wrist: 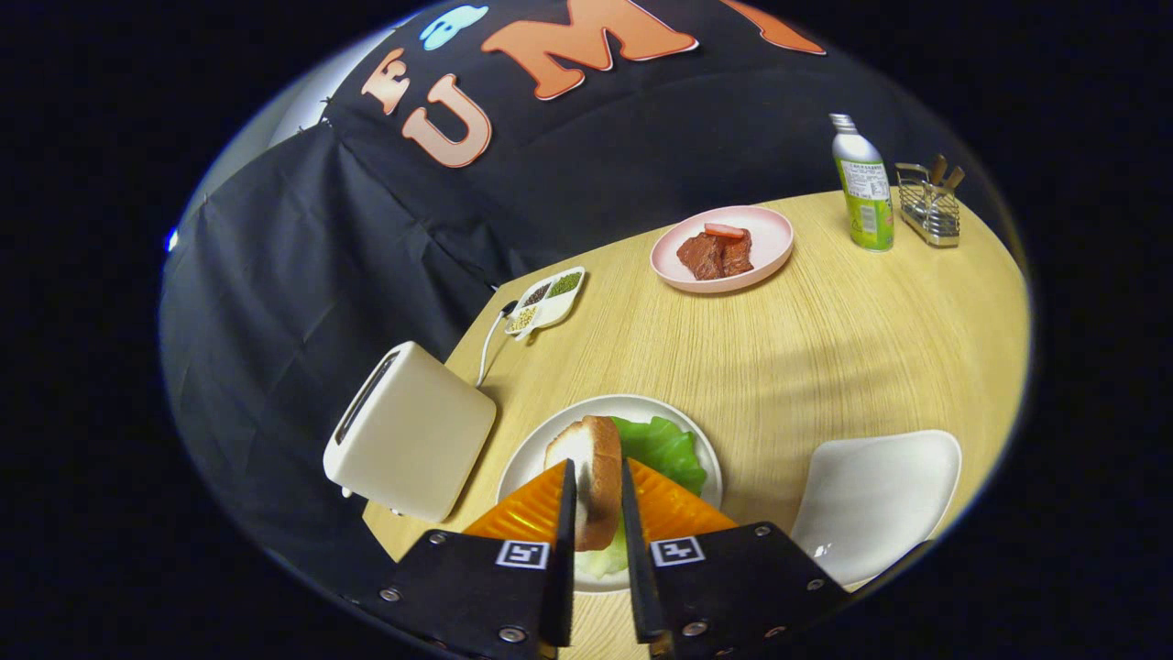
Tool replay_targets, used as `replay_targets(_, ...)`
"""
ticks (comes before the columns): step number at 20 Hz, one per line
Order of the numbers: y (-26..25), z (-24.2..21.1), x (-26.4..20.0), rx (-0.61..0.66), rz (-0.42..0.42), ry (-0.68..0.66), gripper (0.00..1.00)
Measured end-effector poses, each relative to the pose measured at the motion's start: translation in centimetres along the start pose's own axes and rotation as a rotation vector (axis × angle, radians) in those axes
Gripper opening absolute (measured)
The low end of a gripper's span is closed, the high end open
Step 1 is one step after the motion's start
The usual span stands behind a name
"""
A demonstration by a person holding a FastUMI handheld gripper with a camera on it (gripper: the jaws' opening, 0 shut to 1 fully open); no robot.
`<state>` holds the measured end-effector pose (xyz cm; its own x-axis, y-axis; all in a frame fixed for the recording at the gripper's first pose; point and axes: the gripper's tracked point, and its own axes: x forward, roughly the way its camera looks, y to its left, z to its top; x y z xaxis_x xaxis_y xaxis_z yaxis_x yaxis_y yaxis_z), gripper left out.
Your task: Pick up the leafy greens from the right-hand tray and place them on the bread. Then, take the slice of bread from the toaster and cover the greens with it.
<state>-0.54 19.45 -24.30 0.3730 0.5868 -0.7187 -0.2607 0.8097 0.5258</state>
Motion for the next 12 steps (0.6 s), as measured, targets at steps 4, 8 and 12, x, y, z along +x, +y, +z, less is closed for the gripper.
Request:
replay_targets(4,0.2,2.5,-2.1,-0.083,-0.026,-0.125,0.55)
replay_targets(8,0.6,6.0,-6.2,-0.173,-0.071,-0.309,0.67)
replay_targets(12,0.2,9.3,-11.2,-0.257,-0.187,-0.518,0.81)
